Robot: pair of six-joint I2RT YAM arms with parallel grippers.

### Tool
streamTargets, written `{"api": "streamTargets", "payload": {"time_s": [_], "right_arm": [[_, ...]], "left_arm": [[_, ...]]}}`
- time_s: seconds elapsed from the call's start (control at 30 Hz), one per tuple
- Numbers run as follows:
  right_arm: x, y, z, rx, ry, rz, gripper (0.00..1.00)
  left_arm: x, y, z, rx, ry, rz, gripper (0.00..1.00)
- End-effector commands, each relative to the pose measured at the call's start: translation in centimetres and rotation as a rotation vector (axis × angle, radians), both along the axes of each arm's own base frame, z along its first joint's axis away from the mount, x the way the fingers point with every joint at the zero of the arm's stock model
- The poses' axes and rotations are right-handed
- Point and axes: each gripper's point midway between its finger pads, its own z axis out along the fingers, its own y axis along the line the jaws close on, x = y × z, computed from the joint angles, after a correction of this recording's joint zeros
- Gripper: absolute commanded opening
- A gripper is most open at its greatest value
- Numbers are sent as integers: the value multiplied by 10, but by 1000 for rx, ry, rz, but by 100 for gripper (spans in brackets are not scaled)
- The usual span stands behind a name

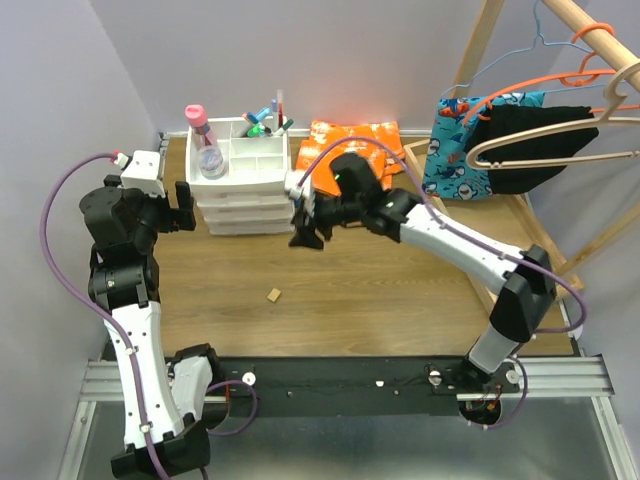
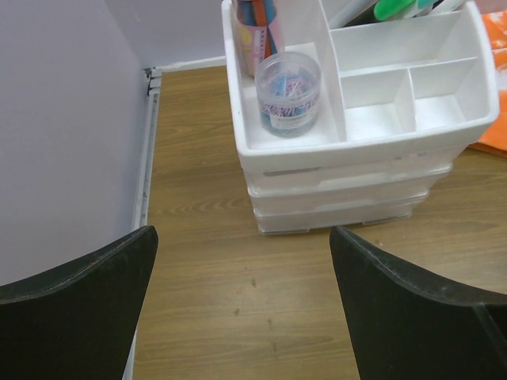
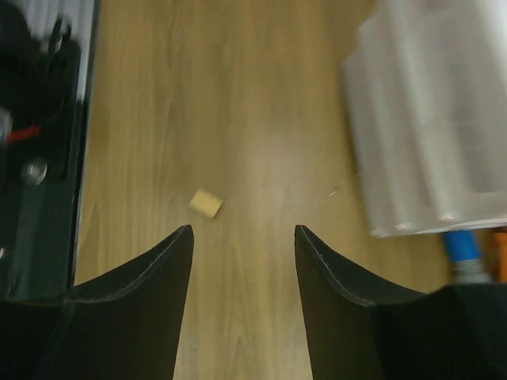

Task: Sort the stationery into containers
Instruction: Pick up the stationery from the center of the board.

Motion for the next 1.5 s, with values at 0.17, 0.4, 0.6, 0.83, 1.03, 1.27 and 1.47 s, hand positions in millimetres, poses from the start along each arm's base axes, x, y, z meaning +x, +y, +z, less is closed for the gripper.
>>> {"api": "streamTargets", "payload": {"time_s": [0.17, 0.4, 0.6, 0.83, 1.03, 1.27, 1.47], "right_arm": [[-86, -2, -153, -537, -43, 550, 54], [-83, 29, -184, -576, -144, 630, 53], [-66, 53, -193, -565, -217, 628, 53], [-54, 64, -211, -583, -249, 633, 53], [-51, 76, -215, -569, -245, 632, 53], [-52, 69, -235, -631, -217, 682, 52], [-68, 41, -246, -714, -185, 758, 50]], "left_arm": [[-6, 7, -4, 29, 22, 71, 99], [-10, 3, 6, 34, 6, 75, 99], [-11, -1, 9, 16, 3, 69, 99], [-10, -4, 7, 5, 9, 57, 99], [-10, -4, 4, 5, 19, 57, 99], [-10, -4, 2, 8, 26, 59, 99], [-10, -5, 0, 2, 30, 54, 99]]}}
